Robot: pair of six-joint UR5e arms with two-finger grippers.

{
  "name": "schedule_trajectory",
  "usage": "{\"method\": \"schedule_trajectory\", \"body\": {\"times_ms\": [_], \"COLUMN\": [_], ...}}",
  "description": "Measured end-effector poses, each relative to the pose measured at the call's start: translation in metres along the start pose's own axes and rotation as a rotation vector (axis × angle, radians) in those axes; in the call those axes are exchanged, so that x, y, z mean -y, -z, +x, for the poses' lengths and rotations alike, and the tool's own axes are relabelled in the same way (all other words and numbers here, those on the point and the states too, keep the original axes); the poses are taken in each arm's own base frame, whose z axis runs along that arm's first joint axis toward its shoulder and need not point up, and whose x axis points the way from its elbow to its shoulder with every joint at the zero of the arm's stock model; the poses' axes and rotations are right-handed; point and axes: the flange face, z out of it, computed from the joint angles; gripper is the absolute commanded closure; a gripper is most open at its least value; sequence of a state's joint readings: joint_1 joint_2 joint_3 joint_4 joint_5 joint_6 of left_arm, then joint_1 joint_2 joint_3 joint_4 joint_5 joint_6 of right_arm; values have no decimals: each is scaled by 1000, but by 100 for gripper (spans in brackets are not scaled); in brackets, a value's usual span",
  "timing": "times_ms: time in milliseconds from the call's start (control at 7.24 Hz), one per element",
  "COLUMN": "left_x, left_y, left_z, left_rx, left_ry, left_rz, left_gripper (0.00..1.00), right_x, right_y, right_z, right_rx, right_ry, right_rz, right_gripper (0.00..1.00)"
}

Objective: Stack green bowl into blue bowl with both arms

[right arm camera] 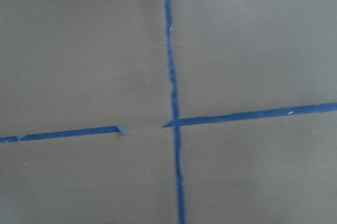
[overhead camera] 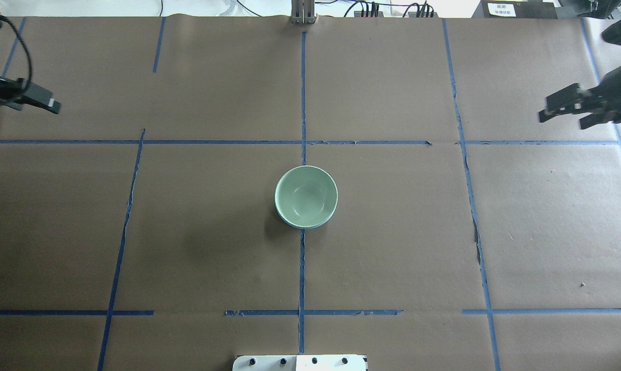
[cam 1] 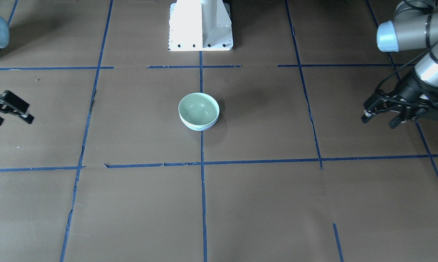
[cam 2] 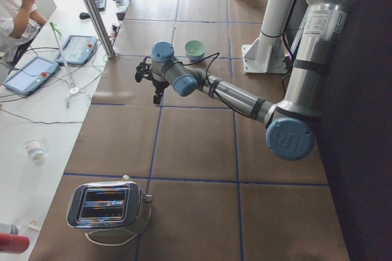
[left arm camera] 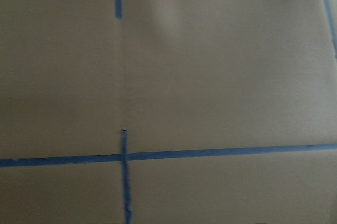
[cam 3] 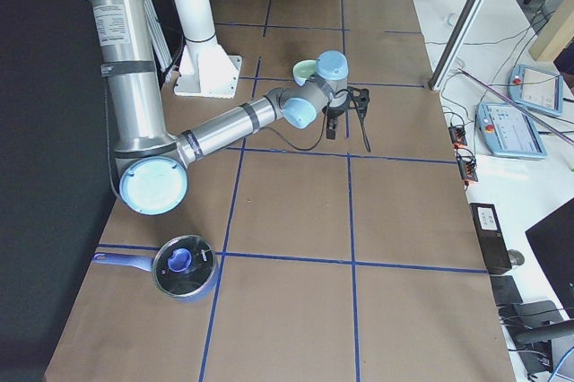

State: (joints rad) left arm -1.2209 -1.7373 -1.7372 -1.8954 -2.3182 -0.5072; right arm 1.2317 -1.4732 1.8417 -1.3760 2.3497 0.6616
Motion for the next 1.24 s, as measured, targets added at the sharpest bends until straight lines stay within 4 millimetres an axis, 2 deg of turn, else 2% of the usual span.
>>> {"method": "schedule_trajectory", "body": {"times_ms": [276,415,553,691,829,967,1244], "left_x": [-2,-10,-22,-37,-52,-61,-64], "left_y": [45,60,65,60,53,49,51], "left_z": [-122,-169,-207,-233,-249,-255,-253], "left_rx": [79,98,94,69,45,38,38], "left_ry": [-115,-129,-105,-64,-26,5,75], "left_rz": [-66,-106,-139,-166,-186,-196,-199], "left_gripper": [9,9,9,7,7,7,3], "right_x": [12,14,15,15,12,8,-2], "right_y": [39,45,42,34,28,22,12], "right_z": [91,128,161,183,197,207,223], "right_rx": [-100,-124,-132,-134,-133,-132,-127], "right_ry": [157,220,259,270,269,262,257], "right_rz": [-77,-115,-150,-177,-196,-211,-228], "right_gripper": [0,0,0,0,0,0,0]}}
